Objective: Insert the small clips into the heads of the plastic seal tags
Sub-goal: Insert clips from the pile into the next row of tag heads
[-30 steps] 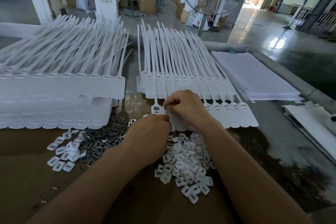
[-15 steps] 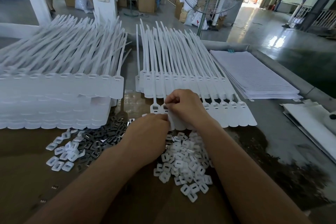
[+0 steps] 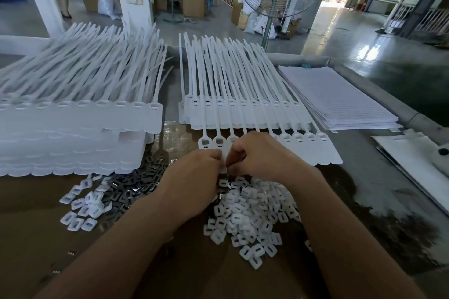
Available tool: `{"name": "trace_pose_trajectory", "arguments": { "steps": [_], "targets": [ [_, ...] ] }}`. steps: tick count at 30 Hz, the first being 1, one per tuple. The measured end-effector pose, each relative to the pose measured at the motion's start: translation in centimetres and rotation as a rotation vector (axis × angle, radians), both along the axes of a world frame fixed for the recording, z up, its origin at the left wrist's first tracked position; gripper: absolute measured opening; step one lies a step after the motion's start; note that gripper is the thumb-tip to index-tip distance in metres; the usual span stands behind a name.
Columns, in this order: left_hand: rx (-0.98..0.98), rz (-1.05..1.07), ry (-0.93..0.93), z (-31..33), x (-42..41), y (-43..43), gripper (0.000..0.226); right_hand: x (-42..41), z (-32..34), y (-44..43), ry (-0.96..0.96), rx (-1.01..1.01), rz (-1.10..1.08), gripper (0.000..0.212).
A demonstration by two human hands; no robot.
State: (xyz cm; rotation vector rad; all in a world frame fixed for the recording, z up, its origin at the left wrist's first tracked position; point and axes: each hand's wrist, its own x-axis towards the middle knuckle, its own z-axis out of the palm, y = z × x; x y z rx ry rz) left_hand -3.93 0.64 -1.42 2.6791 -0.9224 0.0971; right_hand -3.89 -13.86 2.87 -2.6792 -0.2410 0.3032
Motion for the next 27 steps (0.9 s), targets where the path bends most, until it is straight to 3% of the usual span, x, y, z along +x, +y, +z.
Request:
{"name": "trace_pose_trajectory", "arguments": {
  "steps": [15, 18, 21, 27],
  "targets": [
    [-0.019, -0.015, 0.02, -0.2, 0.3, 0.2, 0.036, -0.6, -0.9, 1.7, -0.08, -0.344, 0.044, 0.021],
    [-0.017, -0.009, 0.008, -0.2, 0.2, 0.2, 0.035, -0.6, -1.0, 1.2, -0.011, -0.262, 0.081, 0.014],
    [-0.003, -0.008, -0.018, -0.4, 0.2, 0.2, 0.031, -0.5, -1.0, 0.2, 0.01, -0.022, 0.023, 0.012],
    [0.071, -0.035, 0.01, -0.5, 0.5, 0.3, 0.034, 1.9, -1.5, -0.9, -0.185, 0.247, -0.127, 0.019]
  ]
}}
